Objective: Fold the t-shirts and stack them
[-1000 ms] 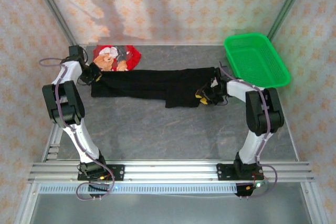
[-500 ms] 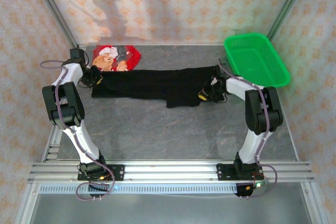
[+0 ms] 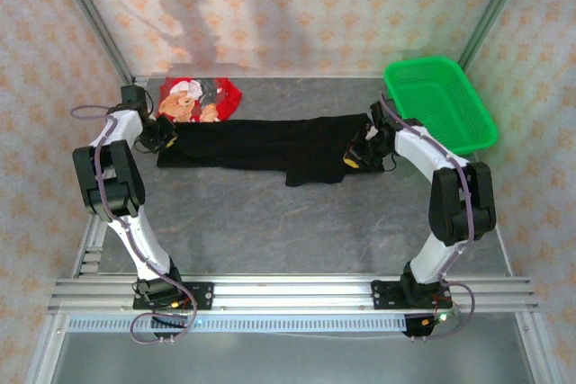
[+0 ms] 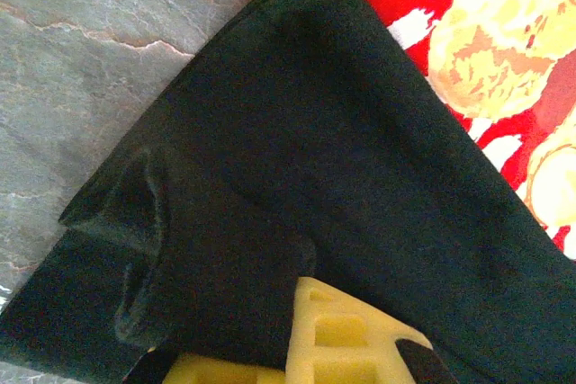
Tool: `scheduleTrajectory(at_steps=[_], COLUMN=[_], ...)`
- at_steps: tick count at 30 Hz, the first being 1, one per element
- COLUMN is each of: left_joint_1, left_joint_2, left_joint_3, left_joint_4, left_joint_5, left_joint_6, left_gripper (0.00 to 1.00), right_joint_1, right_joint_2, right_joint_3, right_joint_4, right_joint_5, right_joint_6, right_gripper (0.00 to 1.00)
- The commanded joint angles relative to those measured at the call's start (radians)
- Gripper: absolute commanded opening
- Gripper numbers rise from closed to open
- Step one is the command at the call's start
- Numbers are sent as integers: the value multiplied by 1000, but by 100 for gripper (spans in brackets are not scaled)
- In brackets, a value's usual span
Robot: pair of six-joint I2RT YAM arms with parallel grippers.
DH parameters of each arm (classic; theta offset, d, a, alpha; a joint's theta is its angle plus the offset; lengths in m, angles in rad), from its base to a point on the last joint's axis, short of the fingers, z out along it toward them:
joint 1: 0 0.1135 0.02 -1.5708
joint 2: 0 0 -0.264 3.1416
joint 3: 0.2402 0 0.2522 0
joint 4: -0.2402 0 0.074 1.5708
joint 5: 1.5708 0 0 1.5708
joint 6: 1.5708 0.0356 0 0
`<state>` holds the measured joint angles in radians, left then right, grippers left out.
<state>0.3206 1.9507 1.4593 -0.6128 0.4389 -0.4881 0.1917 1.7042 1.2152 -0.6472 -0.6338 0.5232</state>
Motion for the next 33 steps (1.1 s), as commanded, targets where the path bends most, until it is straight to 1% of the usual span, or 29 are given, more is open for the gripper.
scheduleTrajectory(at_steps=[1, 3, 7, 8, 10, 11, 13, 15, 18, 25, 26, 27, 30, 31, 33], left_joint_1=[-4, -4, -4, -5, -5, -4, -5, -5, -5, -5, -3, -4, -5, -4, -5], left_joint_2=[-35, -67, -73, -76, -85, -88, -87, -86, -94, -119, -122, -122, -119, -119, -123], left_joint_3=[-11, -17, -33, -36, -45, -51, -55, -61, -79, -110, -114, -118, -126, -126, -126], left_joint_4=[-6, -6, -1, -3, 1, 1, 1, 3, 14, 9, 12, 13, 19, 18, 16], left_joint_5=[9, 9, 11, 12, 14, 15, 20, 24, 32, 31, 29, 28, 29, 29, 29], left_joint_6=[34, 36, 34, 35, 38, 40, 45, 43, 39, 52, 52, 52, 49, 47, 51], left_gripper=[0, 0, 0, 0, 0, 0, 0, 0, 0, 0, 0, 0, 0, 0, 0], right_joint_1=[18, 23, 34, 35, 37, 34, 32, 32, 32, 33, 34, 34, 33, 34, 34], right_joint_2=[-16, -1, 29, 31, 21, 16, 26, 62, 119, 205, 209, 212, 228, 224, 189], right_joint_3=[90, 146, 181, 181, 156, 136, 106, 103, 107, 126, 125, 125, 145, 155, 160], right_joint_4=[-123, -188, -218, -236, -242, -225, -166, -122, -62, -30, -20, -12, -12, -26, -53], right_joint_5=[54, 74, 72, 94, 157, 176, 178, 160, 143, 156, 158, 161, 173, 171, 167], right_joint_6=[-19, -28, -40, -49, -71, -83, -98, -110, -111, -112, -112, -108, -100, -98, -98], right_gripper=[0, 0, 0, 6, 29, 37, 43, 43, 43, 39, 37, 33, 11, 6, 0])
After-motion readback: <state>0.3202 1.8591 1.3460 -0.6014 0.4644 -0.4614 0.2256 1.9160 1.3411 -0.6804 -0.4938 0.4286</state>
